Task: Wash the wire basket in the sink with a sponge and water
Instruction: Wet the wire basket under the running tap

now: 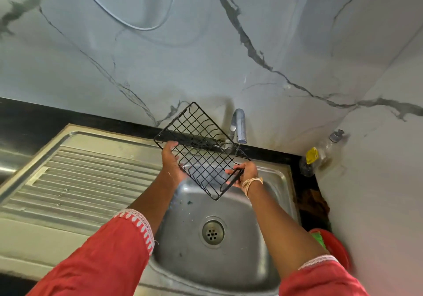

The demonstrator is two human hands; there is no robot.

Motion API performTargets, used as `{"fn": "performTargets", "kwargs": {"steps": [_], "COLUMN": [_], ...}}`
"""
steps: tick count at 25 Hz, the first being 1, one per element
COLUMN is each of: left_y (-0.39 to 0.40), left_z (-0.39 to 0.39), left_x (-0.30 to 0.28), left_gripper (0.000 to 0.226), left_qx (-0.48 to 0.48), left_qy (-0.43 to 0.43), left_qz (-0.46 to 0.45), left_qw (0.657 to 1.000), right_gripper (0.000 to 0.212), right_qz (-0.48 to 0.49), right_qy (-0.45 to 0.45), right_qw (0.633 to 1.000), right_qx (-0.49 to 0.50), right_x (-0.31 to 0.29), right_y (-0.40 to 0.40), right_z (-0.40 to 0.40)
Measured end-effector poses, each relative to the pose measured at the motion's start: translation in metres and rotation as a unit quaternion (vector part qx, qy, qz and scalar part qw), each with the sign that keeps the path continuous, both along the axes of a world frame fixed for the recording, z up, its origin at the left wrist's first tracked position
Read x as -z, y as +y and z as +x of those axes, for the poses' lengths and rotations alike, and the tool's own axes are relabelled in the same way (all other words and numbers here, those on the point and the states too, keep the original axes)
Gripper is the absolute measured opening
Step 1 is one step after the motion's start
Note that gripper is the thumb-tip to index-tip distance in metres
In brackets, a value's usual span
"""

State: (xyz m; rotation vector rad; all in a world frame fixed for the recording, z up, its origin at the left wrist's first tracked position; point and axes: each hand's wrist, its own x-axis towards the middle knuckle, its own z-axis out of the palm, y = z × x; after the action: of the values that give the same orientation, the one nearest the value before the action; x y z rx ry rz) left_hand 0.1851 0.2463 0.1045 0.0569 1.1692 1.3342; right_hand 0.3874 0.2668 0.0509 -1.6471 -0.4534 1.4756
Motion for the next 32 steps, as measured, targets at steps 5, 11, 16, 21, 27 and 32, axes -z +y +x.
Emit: {"fn": "performTargets", "kwargs": {"steps": [5, 11, 16, 21, 27, 32], "left_y": [0.017, 0.031, 0.025, 0.019, 0.009, -0.007], "left_z": [-0.010, 0.002, 0.009, 0.024, 0.035, 0.019], "left_x": [-0.003, -0.016, -0.013, -0.007, 0.006, 0.019], "left_gripper": [0.041, 0.055, 0.062, 0.038, 0.026, 0.018], "left_qx": [0.018, 0.014, 0.015, 0.012, -0.017, 0.025], "left_qy": [0.007, 0.077, 0.095, 0.026, -0.055, -0.089], "left_qz": [0.065, 0.077, 0.093, 0.062, 0.001, -0.081], "left_qw": [0.998, 0.994, 0.991, 0.998, 0.998, 0.992], "right_gripper": [0.024, 0.020, 0.012, 0.012, 0.016, 0.033], "right_qz": [0.019, -0.035, -0.020, 0.036, 0.077, 0.067], "right_qy": [0.118, 0.136, 0.104, 0.012, 0.050, -0.092], "right_qw": [0.991, 0.987, 0.990, 0.989, 0.982, 0.987], "right_qx": [0.052, 0.076, 0.089, 0.144, 0.164, 0.110], "right_x": [0.007, 0.023, 0.033, 0.023, -0.002, -0.015], "right_y": [0.014, 0.016, 0.018, 0.005, 0.002, 0.040], "right_z": [-0.017, -0.041, -0.031, -0.003, 0.034, 0.040]}}
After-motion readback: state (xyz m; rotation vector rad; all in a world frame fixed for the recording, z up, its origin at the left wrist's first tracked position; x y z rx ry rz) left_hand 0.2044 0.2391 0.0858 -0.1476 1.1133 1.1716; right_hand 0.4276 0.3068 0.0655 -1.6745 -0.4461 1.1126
